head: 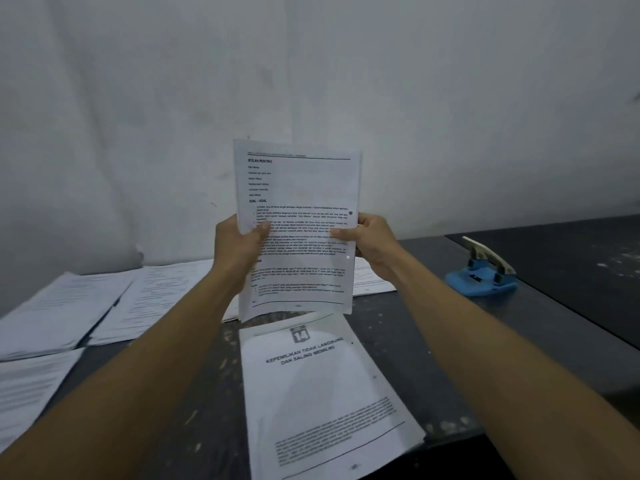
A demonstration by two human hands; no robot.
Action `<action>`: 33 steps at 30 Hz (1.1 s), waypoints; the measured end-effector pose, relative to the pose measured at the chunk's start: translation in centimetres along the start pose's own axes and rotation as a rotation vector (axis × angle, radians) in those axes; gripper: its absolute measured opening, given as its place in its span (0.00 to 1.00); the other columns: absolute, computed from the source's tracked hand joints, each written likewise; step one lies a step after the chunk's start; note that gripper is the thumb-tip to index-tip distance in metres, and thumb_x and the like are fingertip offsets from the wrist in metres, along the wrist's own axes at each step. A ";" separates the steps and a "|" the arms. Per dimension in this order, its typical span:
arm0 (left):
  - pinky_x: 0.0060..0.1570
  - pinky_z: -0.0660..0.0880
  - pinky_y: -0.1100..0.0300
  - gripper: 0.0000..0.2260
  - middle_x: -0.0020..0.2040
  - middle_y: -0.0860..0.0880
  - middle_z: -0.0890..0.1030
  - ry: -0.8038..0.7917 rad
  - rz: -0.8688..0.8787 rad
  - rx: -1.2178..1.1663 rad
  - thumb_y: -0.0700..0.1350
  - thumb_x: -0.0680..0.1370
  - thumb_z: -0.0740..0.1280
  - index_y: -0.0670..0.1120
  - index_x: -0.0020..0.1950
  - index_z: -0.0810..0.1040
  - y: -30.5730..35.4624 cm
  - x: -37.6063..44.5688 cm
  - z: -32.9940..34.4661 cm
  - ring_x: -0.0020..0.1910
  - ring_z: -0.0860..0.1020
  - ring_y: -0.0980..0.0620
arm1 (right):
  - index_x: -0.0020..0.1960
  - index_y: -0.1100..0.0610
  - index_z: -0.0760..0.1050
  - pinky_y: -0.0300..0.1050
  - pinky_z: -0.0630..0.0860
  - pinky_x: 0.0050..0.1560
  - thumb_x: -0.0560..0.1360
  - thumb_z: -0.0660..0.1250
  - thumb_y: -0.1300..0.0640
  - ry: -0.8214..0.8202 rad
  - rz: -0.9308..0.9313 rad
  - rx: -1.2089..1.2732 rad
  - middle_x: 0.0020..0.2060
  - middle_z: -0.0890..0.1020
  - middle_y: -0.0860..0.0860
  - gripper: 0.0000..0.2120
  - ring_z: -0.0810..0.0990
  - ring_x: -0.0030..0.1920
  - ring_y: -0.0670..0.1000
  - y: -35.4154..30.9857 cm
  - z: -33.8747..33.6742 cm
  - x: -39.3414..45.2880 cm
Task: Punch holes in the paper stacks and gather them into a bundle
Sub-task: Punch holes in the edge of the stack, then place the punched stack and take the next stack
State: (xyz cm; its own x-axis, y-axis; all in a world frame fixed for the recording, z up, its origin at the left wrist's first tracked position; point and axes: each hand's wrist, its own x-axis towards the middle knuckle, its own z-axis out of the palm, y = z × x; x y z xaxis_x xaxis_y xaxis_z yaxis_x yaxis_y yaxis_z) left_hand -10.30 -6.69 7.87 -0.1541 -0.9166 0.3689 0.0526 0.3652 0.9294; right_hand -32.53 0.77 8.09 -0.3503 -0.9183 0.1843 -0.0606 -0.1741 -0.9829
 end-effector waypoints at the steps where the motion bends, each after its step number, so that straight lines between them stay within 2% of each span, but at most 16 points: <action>1: 0.41 0.82 0.56 0.06 0.48 0.51 0.86 0.013 0.003 0.005 0.43 0.78 0.71 0.50 0.54 0.82 0.2 -0.3 -1.1 0.44 0.85 0.51 | 0.56 0.61 0.82 0.50 0.83 0.49 0.71 0.75 0.66 -0.007 -0.006 0.001 0.49 0.87 0.53 0.13 0.86 0.48 0.54 -0.1 1.1 -0.4; 4: 0.30 0.79 0.63 0.05 0.44 0.56 0.85 0.059 -0.006 0.023 0.43 0.77 0.73 0.52 0.51 0.82 0.6 -1.5 -4.5 0.39 0.85 0.54 | 0.54 0.58 0.82 0.50 0.83 0.51 0.72 0.75 0.65 -0.018 -0.023 -0.011 0.49 0.87 0.52 0.11 0.86 0.48 0.53 -0.3 4.3 -1.5; 6: 0.28 0.78 0.64 0.06 0.43 0.57 0.85 0.083 -0.020 0.022 0.42 0.76 0.74 0.51 0.51 0.82 0.8 -2.3 -6.7 0.37 0.85 0.56 | 0.52 0.56 0.83 0.50 0.83 0.51 0.72 0.75 0.65 -0.026 -0.042 -0.023 0.48 0.87 0.50 0.10 0.86 0.47 0.52 -0.4 6.4 -2.2; 10: 0.29 0.79 0.61 0.08 0.46 0.55 0.85 0.138 -0.032 0.040 0.43 0.76 0.74 0.49 0.55 0.82 0.9 -3.5 -10.9 0.39 0.85 0.55 | 0.48 0.52 0.82 0.48 0.83 0.50 0.73 0.74 0.64 -0.049 -0.076 -0.031 0.46 0.87 0.48 0.09 0.86 0.47 0.51 -0.2 10.9 -3.2; 14: 0.32 0.81 0.59 0.09 0.47 0.55 0.85 0.200 -0.029 0.071 0.43 0.77 0.73 0.49 0.56 0.82 0.2 -4.7 -14.7 0.39 0.85 0.55 | 0.50 0.51 0.82 0.39 0.81 0.41 0.75 0.72 0.63 -0.097 -0.087 -0.041 0.46 0.86 0.45 0.08 0.85 0.47 0.48 0.5 15.0 -4.2; 18: 0.38 0.82 0.57 0.08 0.46 0.58 0.84 0.231 -0.052 0.125 0.46 0.77 0.73 0.52 0.55 0.81 -1.6 -6.2 -17.7 0.40 0.85 0.56 | 0.53 0.54 0.82 0.40 0.81 0.46 0.74 0.72 0.64 -0.134 -0.061 -0.051 0.48 0.86 0.48 0.09 0.85 0.49 0.49 2.8 17.6 -5.2; 21: 0.43 0.82 0.54 0.11 0.51 0.53 0.84 0.229 -0.080 0.171 0.46 0.77 0.72 0.49 0.59 0.80 -3.2 -7.4 -18.9 0.46 0.84 0.53 | 0.59 0.54 0.80 0.46 0.79 0.51 0.78 0.69 0.60 -0.173 0.002 -0.094 0.53 0.84 0.49 0.11 0.83 0.53 0.51 4.7 18.9 -6.1; 23: 0.42 0.81 0.57 0.11 0.54 0.51 0.84 0.221 -0.071 0.187 0.45 0.79 0.71 0.48 0.61 0.80 -3.6 -7.8 -19.4 0.48 0.83 0.52 | 0.61 0.54 0.79 0.44 0.78 0.49 0.79 0.67 0.58 -0.163 0.025 -0.092 0.54 0.84 0.48 0.11 0.82 0.53 0.51 5.4 19.4 -6.4; 25: 0.39 0.79 0.60 0.11 0.55 0.50 0.84 0.227 -0.066 0.205 0.44 0.79 0.70 0.47 0.61 0.80 -3.4 -7.7 -19.9 0.47 0.83 0.54 | 0.59 0.52 0.80 0.42 0.78 0.44 0.79 0.67 0.57 -0.150 0.039 -0.078 0.53 0.84 0.47 0.09 0.83 0.52 0.50 5.5 19.7 -6.4; 28: 0.33 0.78 0.64 0.12 0.54 0.51 0.83 0.239 -0.091 0.283 0.42 0.78 0.71 0.47 0.62 0.79 -2.3 -7.0 -20.7 0.44 0.83 0.55 | 0.48 0.47 0.81 0.43 0.78 0.37 0.77 0.69 0.58 -0.167 0.082 -0.110 0.45 0.86 0.43 0.06 0.84 0.46 0.47 4.8 20.3 -6.3; 31: 0.30 0.76 0.65 0.12 0.54 0.48 0.83 0.228 -0.178 0.360 0.37 0.76 0.72 0.46 0.57 0.80 -1.7 -6.3 -21.8 0.42 0.82 0.54 | 0.46 0.52 0.83 0.44 0.79 0.34 0.72 0.73 0.60 -0.178 0.150 -0.171 0.41 0.87 0.47 0.05 0.85 0.42 0.50 4.4 20.7 -6.2; 33: 0.32 0.75 0.62 0.12 0.55 0.45 0.83 0.213 -0.266 0.476 0.37 0.74 0.73 0.43 0.56 0.79 -1.9 -6.5 -22.5 0.44 0.81 0.49 | 0.49 0.60 0.82 0.49 0.83 0.39 0.69 0.75 0.63 -0.191 0.190 -0.244 0.43 0.87 0.54 0.08 0.86 0.41 0.54 4.5 21.1 -6.5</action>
State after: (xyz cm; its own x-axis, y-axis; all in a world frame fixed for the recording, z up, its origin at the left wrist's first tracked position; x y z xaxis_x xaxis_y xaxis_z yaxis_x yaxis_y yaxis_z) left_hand 12.78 -5.08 3.93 0.1030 -0.9814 0.1623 -0.4178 0.1054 0.9024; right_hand -10.83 -1.50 2.62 -0.1976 -0.9799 -0.0266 -0.2409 0.0749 -0.9677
